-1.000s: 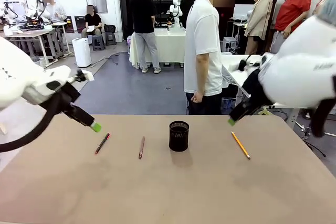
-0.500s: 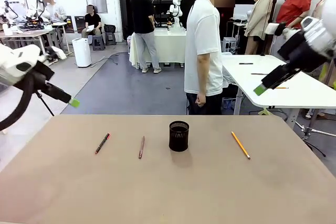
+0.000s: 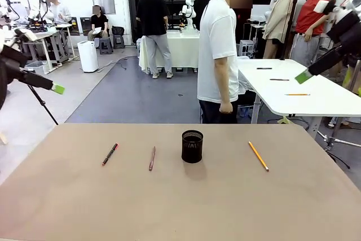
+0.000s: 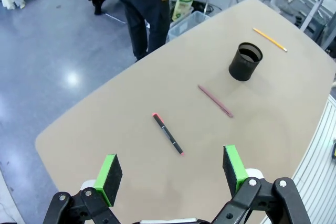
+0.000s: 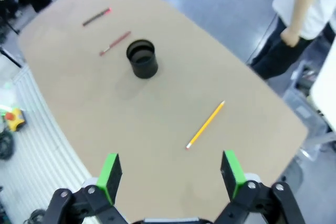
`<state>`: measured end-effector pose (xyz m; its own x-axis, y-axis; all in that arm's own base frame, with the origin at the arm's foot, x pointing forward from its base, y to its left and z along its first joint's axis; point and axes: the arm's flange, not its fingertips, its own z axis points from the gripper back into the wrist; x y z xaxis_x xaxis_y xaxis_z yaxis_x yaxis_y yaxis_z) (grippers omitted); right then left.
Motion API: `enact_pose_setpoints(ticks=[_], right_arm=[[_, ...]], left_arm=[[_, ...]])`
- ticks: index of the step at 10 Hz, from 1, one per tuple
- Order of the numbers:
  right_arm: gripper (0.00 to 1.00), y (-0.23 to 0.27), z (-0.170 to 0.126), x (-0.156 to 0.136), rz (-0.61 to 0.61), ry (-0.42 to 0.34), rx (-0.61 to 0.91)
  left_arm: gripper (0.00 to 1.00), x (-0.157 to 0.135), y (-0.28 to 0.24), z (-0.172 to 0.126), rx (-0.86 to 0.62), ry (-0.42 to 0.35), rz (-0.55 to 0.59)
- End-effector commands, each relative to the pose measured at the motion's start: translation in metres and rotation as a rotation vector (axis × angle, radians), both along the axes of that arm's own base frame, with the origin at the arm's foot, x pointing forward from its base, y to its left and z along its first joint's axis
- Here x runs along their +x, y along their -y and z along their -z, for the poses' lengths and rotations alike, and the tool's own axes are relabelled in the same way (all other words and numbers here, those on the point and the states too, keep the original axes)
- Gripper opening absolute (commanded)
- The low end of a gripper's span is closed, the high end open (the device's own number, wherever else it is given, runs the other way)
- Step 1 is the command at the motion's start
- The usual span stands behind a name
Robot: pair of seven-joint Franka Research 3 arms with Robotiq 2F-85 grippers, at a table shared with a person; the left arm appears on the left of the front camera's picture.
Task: Place the pens into the pen holder.
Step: Pick up a writing instrument from the table and place it into the Pen holder.
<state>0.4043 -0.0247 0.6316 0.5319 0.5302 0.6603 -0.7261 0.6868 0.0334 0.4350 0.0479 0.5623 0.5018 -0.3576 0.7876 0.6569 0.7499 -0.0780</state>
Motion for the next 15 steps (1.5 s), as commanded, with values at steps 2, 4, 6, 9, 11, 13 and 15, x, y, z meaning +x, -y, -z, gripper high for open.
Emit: enact_pose_setpoints(ticks=[2, 4, 6, 9, 11, 13, 15], right_arm=[[1.0, 0.029, -0.003, 0.009, -0.005, 0.078, 0.091], [1.0, 0.037, -0.003, 0.009, 0.01, 0.091, 0.095], [1.0, 0.04, -0.002, 0.011, 0.034, 0.094, 0.085], [1.0, 0.044, 0.003, 0.011, 0.075, 0.123, 0.074], [1.0, 0.045, 0.002, 0.008, 0.059, 0.056, 0.074], [1.0, 0.045, 0.002, 0.008, 0.059, 0.056, 0.074], [1.0, 0.045, 0.002, 0.008, 0.059, 0.056, 0.074]], left_arm=[[1.0, 0.006, -0.011, -0.02, 0.031, 0.024, 0.029], [1.0, 0.007, -0.007, -0.043, 0.096, 0.032, 0.071], [1.0, 0.001, 0.0, -0.058, 0.123, 0.051, 0.097], [1.0, 0.001, 0.007, -0.051, 0.114, 0.016, 0.097], [1.0, 0.001, 0.007, -0.06, 0.13, 0.053, 0.085], [1.0, 0.001, 0.007, -0.06, 0.13, 0.053, 0.085], [1.0, 0.001, 0.007, -0.06, 0.13, 0.053, 0.085]])
